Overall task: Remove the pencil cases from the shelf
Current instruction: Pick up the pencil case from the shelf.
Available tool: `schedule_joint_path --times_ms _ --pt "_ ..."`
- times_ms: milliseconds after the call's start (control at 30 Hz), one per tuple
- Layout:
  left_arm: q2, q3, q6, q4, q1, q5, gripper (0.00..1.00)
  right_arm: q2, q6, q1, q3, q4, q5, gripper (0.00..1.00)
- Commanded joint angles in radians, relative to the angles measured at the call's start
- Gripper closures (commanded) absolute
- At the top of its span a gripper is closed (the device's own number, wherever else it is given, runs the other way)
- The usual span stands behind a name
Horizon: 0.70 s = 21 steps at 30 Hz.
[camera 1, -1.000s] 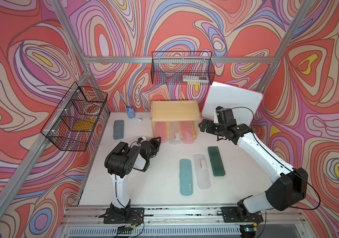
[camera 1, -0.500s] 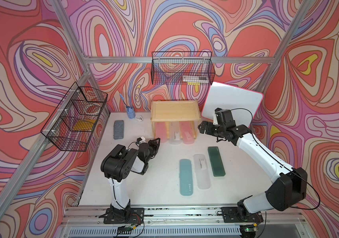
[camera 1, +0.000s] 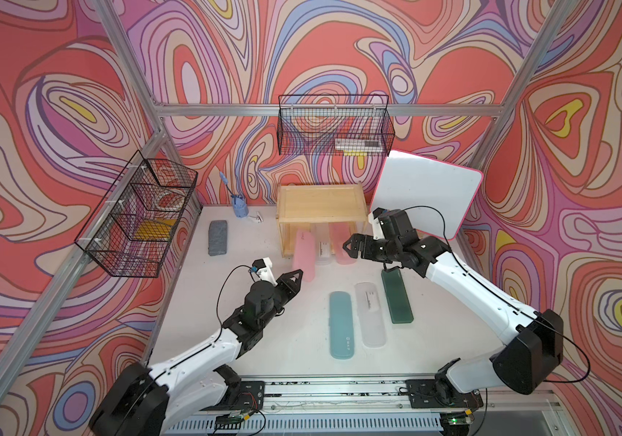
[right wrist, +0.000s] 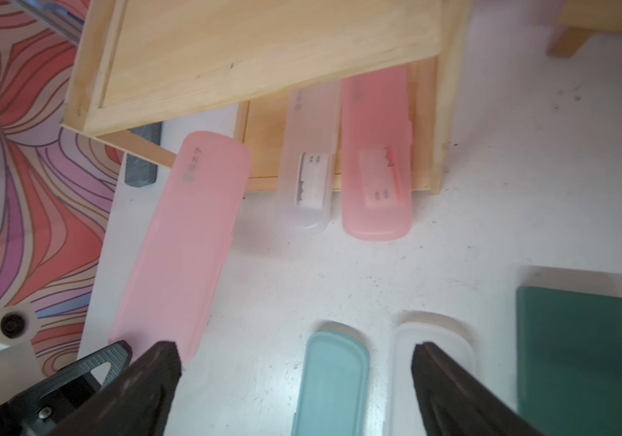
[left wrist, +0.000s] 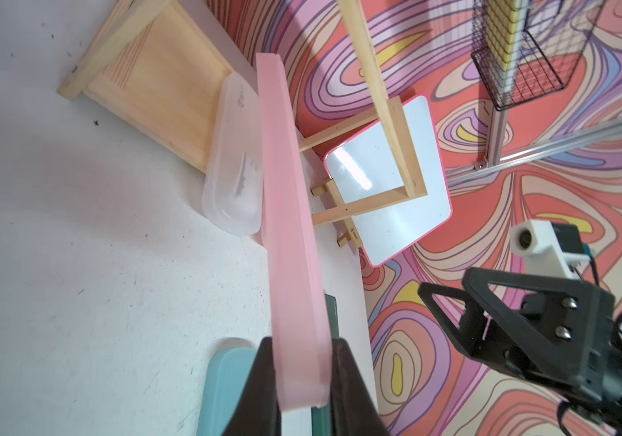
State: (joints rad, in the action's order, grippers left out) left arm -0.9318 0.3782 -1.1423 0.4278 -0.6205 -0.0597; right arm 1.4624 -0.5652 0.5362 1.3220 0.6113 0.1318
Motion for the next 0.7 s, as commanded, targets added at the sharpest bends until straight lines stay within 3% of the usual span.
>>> schedule_joint_path --times_ms 0,100,267,667 --pt "0.148 0.019 0.163 -0.338 -0.006 -0.115 1.00 0.043 -0.093 0.052 -0.025 -0.083 0.078 0.02" --pt "0.225 0.034 0.221 -0.433 -0.011 -0.124 1.00 0.092 -0.155 0.101 -0.031 -0.188 0.144 0.02" --pt "0.261 0.016 0.255 -0.446 -0.021 -0.109 0.99 0.204 -0.225 0.169 0.013 -0.329 0.235 0.02" --pt "0.295 0.012 0.285 -0.455 -0.059 -0.147 1.00 0.461 -0.330 0.234 0.162 -0.442 0.282 0.02"
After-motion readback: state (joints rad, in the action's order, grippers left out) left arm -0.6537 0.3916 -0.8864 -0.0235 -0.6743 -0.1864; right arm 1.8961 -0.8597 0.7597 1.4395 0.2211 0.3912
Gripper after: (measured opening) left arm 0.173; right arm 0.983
